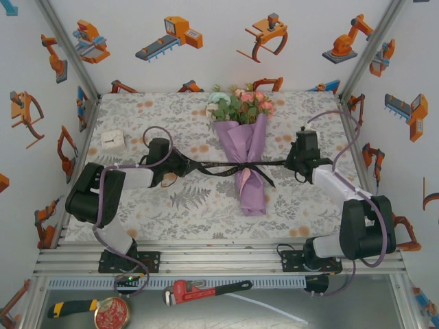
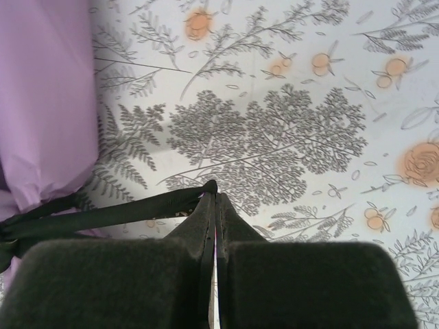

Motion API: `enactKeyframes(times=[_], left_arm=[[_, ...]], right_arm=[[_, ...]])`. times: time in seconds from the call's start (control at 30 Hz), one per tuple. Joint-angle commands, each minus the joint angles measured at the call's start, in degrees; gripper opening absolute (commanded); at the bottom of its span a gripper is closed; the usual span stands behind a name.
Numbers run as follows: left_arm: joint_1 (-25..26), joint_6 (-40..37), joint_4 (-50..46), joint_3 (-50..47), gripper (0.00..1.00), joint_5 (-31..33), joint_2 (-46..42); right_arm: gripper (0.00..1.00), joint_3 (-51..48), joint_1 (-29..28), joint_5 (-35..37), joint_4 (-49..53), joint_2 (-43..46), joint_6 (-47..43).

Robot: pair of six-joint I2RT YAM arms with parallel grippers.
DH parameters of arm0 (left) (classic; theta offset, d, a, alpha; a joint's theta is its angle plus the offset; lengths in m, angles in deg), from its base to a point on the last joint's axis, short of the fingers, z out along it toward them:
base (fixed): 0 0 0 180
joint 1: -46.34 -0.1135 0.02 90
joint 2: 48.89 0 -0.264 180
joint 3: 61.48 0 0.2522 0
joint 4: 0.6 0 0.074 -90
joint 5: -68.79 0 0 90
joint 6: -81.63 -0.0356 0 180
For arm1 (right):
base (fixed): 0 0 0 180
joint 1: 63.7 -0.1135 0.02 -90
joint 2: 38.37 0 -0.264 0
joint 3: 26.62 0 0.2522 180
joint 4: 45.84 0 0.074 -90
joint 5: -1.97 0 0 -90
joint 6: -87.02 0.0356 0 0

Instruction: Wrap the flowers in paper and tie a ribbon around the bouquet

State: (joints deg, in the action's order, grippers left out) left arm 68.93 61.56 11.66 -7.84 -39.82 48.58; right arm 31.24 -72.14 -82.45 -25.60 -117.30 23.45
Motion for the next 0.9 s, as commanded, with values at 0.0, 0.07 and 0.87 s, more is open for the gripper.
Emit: enactKeyframes(times=[0.0,0.07,0.87], left_arm=[[-3.73,-0.85,-0.44,-2.86,0.00,4.28,-1.52],[-3.93,-0.03,0.38,-3.44,0.00,4.02,-1.31],[-0.22,-68.43,-14.44,-13.94,0.97,53.69,-41.12]], right_arm=[[0.00,0.29,4.72,11.60,4.50,-0.48,1.77],[0.00,0.18,5.36,11.12,4.64,-0.34,3.20],[0.95,-9.58,8.87,12.76,-14.89,6.39,-14.61]])
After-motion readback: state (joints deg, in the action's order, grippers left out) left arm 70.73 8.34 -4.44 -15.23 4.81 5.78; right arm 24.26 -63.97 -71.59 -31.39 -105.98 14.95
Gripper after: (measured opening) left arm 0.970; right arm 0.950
